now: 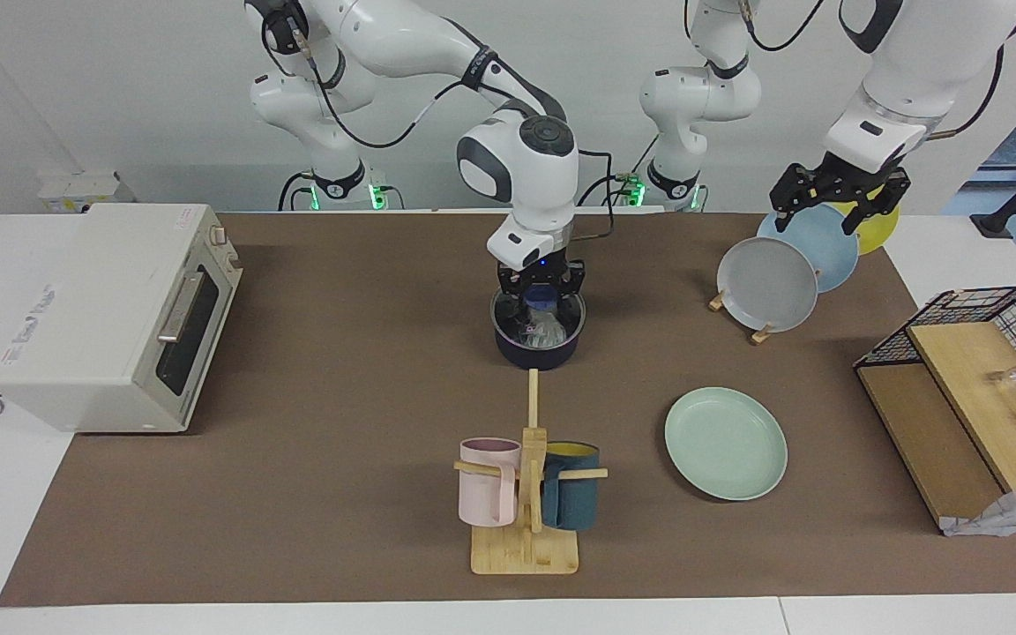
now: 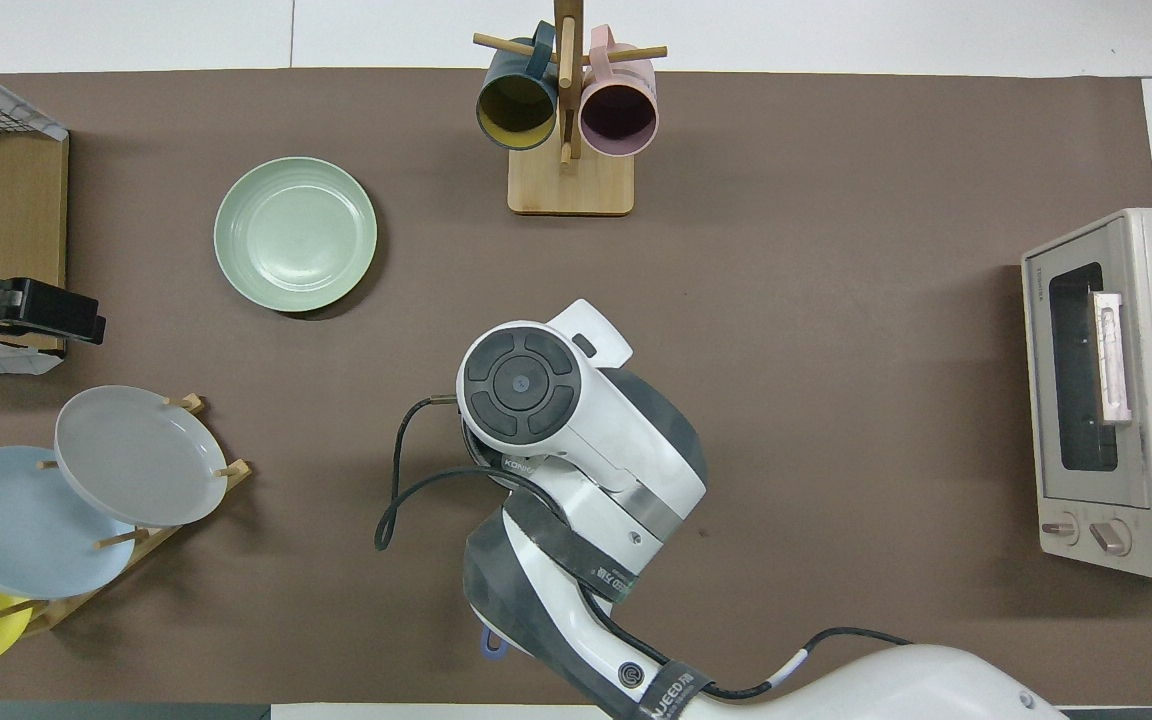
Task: Transfer vermicelli from plate to pot
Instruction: 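Lower the glass lid onto the saucepan with the right gripper and release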
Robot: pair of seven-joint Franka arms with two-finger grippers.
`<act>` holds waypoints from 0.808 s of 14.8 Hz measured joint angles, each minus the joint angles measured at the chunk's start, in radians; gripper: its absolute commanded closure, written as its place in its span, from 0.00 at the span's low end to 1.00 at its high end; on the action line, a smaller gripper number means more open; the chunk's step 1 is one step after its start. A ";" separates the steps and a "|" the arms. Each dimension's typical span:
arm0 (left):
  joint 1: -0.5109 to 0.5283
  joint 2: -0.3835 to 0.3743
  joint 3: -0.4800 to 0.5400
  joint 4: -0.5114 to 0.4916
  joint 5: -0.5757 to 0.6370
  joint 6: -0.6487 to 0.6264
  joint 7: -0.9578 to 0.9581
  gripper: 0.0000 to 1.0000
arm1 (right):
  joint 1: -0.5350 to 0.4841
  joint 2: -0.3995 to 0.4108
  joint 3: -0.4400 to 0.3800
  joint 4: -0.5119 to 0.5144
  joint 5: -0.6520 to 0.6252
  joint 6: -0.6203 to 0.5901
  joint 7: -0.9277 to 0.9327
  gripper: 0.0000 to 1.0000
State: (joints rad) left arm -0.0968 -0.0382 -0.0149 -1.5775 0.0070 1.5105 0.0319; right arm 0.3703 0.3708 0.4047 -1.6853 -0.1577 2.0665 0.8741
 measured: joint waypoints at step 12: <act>0.027 0.003 0.002 -0.002 -0.007 0.008 -0.009 0.00 | -0.032 -0.014 -0.014 0.022 -0.049 -0.016 -0.012 0.00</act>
State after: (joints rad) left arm -0.0696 -0.0349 -0.0130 -1.5797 -0.0002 1.5188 0.0226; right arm 0.3381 0.3570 0.3903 -1.6636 -0.2069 2.0507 0.8624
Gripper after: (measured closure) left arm 0.000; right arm 0.000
